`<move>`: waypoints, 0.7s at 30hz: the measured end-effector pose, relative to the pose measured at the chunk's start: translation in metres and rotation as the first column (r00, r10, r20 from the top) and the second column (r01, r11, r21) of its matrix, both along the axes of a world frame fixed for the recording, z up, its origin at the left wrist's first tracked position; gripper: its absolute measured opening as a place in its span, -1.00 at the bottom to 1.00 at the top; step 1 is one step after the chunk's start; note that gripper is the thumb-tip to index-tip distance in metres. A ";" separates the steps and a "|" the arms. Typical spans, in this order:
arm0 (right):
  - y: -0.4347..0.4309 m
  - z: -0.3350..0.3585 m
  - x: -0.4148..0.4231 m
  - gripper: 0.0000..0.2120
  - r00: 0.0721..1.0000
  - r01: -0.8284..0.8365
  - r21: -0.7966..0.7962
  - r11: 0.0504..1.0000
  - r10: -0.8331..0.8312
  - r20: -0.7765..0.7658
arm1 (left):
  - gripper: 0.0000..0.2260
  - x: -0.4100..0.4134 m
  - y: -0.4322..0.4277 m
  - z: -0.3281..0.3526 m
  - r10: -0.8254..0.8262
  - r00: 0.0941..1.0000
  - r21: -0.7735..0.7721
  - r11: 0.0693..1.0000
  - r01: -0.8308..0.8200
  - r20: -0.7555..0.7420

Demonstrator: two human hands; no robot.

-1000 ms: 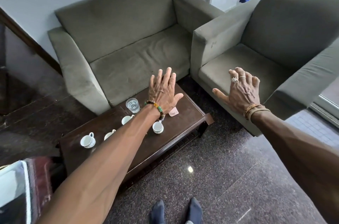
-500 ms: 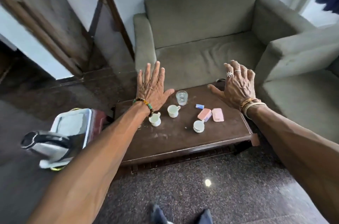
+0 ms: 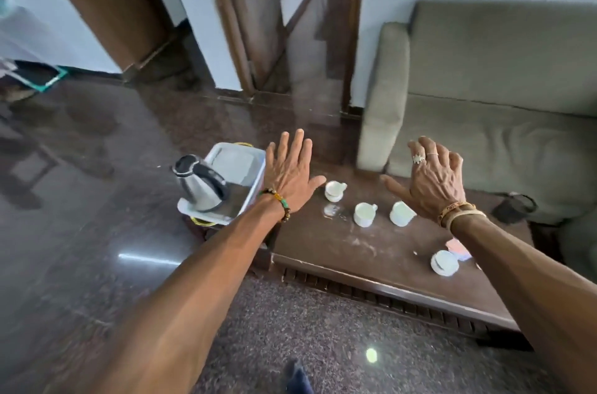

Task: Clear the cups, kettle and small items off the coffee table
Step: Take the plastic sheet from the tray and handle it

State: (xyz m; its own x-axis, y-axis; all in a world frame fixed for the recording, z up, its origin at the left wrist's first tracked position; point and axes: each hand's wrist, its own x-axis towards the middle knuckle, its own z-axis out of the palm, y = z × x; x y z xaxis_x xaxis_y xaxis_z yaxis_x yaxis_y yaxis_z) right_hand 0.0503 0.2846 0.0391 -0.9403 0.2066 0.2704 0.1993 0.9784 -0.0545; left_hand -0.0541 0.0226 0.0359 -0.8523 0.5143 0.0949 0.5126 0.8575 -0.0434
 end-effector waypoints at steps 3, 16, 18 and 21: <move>-0.043 0.011 -0.042 -0.14 0.997 -0.065 -0.012 0.998 0.064 -0.035 | -0.27 -0.024 -0.051 0.013 0.089 0.996 0.046 0.995 -0.088 -0.005; -0.174 -0.022 -0.180 -0.23 0.934 -0.349 -0.019 0.937 0.349 0.080 | -0.37 -0.088 -0.189 -0.022 0.342 0.937 0.096 0.933 -0.348 0.073; -0.182 -0.031 -0.202 -0.21 0.920 -0.377 -0.022 0.926 0.377 0.104 | -0.36 -0.100 -0.199 -0.027 0.374 0.923 0.102 0.919 -0.382 0.088; -0.190 -0.036 -0.236 -0.21 0.911 -0.392 -0.041 0.919 0.394 0.122 | -0.35 -0.126 -0.204 -0.028 0.403 0.910 0.112 0.904 -0.413 0.099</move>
